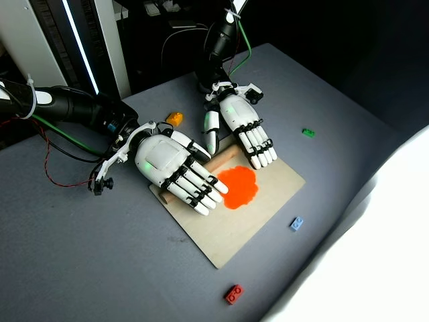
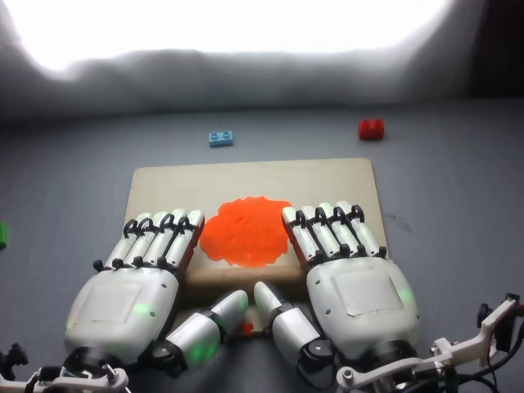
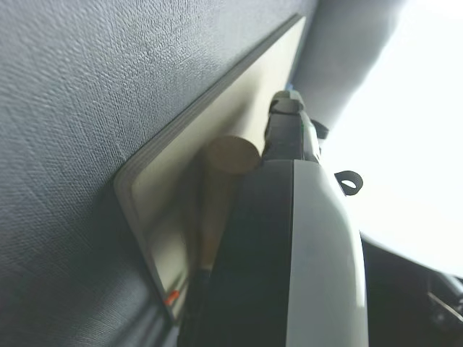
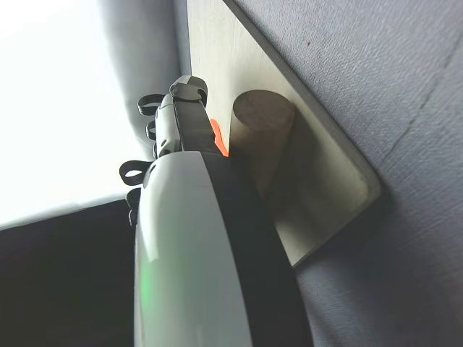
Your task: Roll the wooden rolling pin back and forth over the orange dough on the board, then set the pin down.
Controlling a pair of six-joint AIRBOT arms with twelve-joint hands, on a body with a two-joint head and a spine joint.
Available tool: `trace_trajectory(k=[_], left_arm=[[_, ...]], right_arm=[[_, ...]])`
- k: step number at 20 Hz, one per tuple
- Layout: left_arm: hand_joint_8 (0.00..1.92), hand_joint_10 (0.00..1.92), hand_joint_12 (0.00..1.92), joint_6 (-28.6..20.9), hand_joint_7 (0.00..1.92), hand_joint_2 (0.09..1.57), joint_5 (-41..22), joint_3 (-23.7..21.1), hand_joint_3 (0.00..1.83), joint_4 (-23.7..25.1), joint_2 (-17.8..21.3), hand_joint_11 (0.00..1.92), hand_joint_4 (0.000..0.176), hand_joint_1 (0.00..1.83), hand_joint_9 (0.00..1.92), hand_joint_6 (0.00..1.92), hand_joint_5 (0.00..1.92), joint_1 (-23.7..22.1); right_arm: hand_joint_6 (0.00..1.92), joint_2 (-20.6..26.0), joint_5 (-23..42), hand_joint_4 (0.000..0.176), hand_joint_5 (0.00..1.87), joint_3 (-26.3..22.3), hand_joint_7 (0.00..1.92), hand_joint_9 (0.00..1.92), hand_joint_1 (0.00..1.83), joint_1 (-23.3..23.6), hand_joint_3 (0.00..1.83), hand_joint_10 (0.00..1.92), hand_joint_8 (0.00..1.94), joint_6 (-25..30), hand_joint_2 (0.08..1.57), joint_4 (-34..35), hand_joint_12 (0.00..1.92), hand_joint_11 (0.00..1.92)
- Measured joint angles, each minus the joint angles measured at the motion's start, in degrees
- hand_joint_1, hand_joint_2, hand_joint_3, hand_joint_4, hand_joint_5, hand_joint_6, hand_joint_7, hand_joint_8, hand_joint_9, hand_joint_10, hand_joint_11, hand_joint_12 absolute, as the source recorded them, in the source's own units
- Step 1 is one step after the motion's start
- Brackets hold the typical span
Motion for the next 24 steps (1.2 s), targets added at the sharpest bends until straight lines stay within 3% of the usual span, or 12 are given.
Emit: trace_trajectory(k=[24], left_arm=[[0.0, 0.0, 0.0, 1.53, 0.0, 1.29, 2.36, 2.08, 0.01, -0.87, -0.7, 0.0, 0.0, 0.0, 0.0, 0.0, 0.0, -2.32]], right_arm=[[0.0, -1.11, -0.85, 0.0, 0.12, 4.04, 0.12, 0.08, 0.0, 0.2, 0.0, 0.0, 0.0, 0.44, 1.39, -0.39, 0.19, 0.0]])
